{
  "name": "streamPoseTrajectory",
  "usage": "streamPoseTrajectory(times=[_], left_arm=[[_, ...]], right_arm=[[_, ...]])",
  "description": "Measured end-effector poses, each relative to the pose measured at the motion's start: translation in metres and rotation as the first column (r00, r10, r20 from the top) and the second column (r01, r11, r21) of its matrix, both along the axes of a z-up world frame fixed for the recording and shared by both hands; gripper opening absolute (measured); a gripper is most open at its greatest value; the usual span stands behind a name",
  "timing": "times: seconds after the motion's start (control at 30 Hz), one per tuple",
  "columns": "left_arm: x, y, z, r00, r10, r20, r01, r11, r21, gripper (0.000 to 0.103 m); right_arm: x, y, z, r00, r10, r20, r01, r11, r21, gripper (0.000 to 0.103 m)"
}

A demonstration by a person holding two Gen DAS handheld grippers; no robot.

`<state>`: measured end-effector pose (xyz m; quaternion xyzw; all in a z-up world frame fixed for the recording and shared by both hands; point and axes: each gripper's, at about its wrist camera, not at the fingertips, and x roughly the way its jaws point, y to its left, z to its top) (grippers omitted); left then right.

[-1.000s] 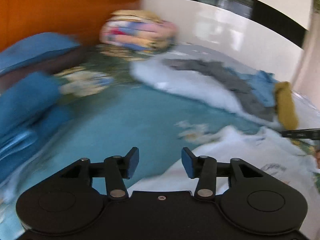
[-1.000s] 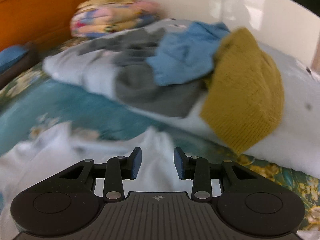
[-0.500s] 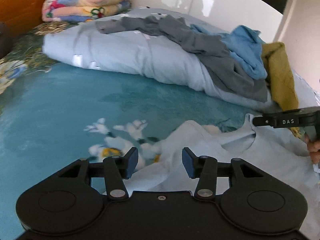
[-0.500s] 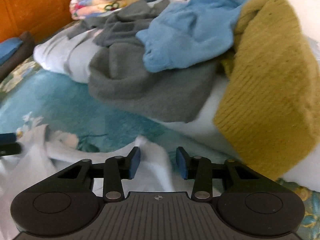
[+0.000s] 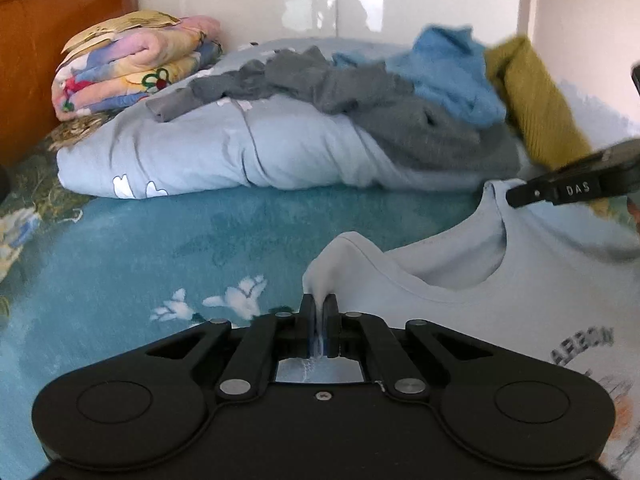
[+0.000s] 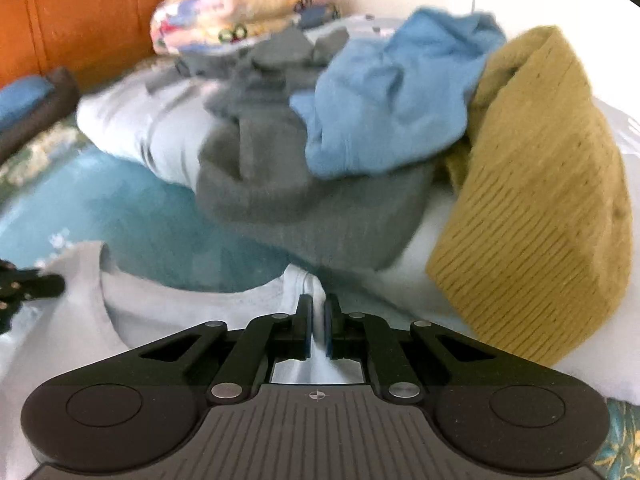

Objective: Fold clothes

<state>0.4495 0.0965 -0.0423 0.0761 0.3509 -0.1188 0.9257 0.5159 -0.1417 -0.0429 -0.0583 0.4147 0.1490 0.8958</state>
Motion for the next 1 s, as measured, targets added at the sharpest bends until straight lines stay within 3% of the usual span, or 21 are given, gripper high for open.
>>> streamPoseTrajectory(times=[0.17, 0.3, 0.33, 0.37, 0.4, 0.43, 0.57, 0.7, 0.87, 1.0], left_arm=[[0.005, 0.003, -0.015, 0.999, 0.03, -0.04, -0.03, 1.0, -0.001, 0.009], [0.004, 0.011, -0.005, 0.997, 0.054, -0.047, -0.057, 0.997, -0.056, 0.017], [0.001, 0.014, 0.001, 0.997, 0.06, -0.041, -0.063, 0.996, -0.067, 0.021], [-0.004, 0.018, 0.009, 0.997, 0.067, -0.033, -0.07, 0.995, -0.075, 0.035], [-0.013, 0.022, 0.017, 0.997, 0.081, -0.017, -0.082, 0.993, -0.088, 0.043], [-0.024, 0.027, 0.025, 0.995, 0.097, 0.001, -0.097, 0.99, -0.101, 0.043], [-0.076, 0.04, 0.05, 0.983, 0.177, 0.042, -0.168, 0.972, -0.162, 0.046], [-0.143, 0.025, 0.056, 0.979, 0.2, 0.046, -0.186, 0.959, -0.215, 0.051], [-0.211, -0.015, 0.042, 0.989, 0.15, 0.002, -0.145, 0.961, -0.235, 0.051], [-0.249, -0.047, 0.028, 0.995, 0.085, -0.044, -0.093, 0.972, -0.217, 0.052]], right_arm=[[0.003, 0.001, -0.013, 0.999, -0.018, -0.028, 0.018, 1.0, -0.006, 0.005], [0.0, 0.0, -0.006, 1.0, -0.011, -0.02, 0.011, 1.0, 0.017, 0.01], [-0.003, -0.001, -0.001, 1.0, -0.005, -0.011, 0.005, 0.999, 0.037, 0.017], [-0.008, -0.004, 0.006, 1.0, -0.001, 0.002, 0.0, 0.998, 0.06, 0.023], [-0.019, -0.011, 0.016, 0.999, -0.005, 0.04, 0.001, 0.994, 0.105, 0.033], [-0.031, -0.019, 0.027, 0.997, -0.011, 0.078, 0.0, 0.989, 0.149, 0.037], [-0.092, -0.065, 0.06, 0.98, -0.086, 0.177, 0.031, 0.956, 0.291, 0.039], [-0.171, -0.127, 0.063, 0.958, -0.225, 0.177, 0.162, 0.936, 0.313, 0.041], [-0.256, -0.199, 0.048, 0.9, -0.424, 0.101, 0.389, 0.885, 0.255, 0.041], [-0.29, -0.255, 0.036, 0.82, -0.571, 0.048, 0.54, 0.798, 0.269, 0.041]])
